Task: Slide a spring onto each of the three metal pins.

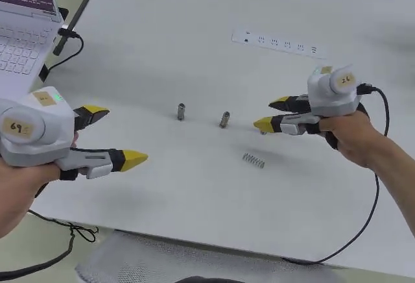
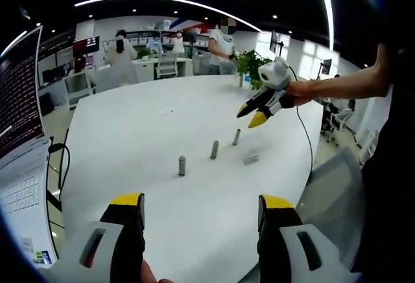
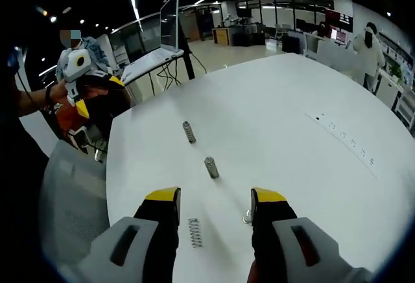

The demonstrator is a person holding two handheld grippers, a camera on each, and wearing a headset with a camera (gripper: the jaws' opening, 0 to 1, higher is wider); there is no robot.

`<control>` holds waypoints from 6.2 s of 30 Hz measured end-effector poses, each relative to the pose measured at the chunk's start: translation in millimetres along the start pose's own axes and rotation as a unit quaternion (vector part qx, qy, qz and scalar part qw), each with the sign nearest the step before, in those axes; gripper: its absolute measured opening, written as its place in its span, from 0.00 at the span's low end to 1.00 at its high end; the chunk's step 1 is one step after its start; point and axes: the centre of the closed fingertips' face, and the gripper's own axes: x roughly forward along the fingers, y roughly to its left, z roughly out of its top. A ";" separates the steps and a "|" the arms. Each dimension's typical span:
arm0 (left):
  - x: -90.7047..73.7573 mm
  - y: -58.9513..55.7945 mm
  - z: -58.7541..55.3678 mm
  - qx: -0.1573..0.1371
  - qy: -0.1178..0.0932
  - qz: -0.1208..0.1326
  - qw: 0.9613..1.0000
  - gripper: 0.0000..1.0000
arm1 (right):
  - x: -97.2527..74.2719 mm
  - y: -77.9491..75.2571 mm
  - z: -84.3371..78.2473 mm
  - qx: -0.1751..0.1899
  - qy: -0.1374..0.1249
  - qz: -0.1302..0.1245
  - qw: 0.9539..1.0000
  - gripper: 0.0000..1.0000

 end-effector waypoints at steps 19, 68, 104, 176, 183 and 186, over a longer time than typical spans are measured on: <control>10.0 -8.8 7.8 0.011 0.001 -0.014 1.000 0.67 | -42.9 13.2 -18.7 0.044 -0.045 -0.036 0.997 0.49; 14.8 -9.7 12.0 0.011 -0.002 -0.016 1.000 0.68 | -95.7 63.6 -67.4 0.118 -0.082 -0.089 0.986 0.70; 53.2 -42.0 23.1 0.055 0.018 -0.073 0.996 0.67 | -96.5 61.2 -74.5 0.117 -0.074 -0.088 0.987 0.71; 206.6 -151.2 19.9 0.178 0.100 -0.250 0.947 0.60 | -112.9 65.5 -88.5 0.125 -0.074 -0.097 0.985 0.74; 216.8 -155.4 6.1 0.185 0.116 -0.255 0.942 0.58 | -113.9 65.4 -89.7 0.126 -0.073 -0.098 0.985 0.74; 222.7 -157.4 1.0 0.183 0.119 -0.257 0.942 0.55 | -115.7 65.4 -90.0 0.126 -0.073 -0.099 0.984 0.74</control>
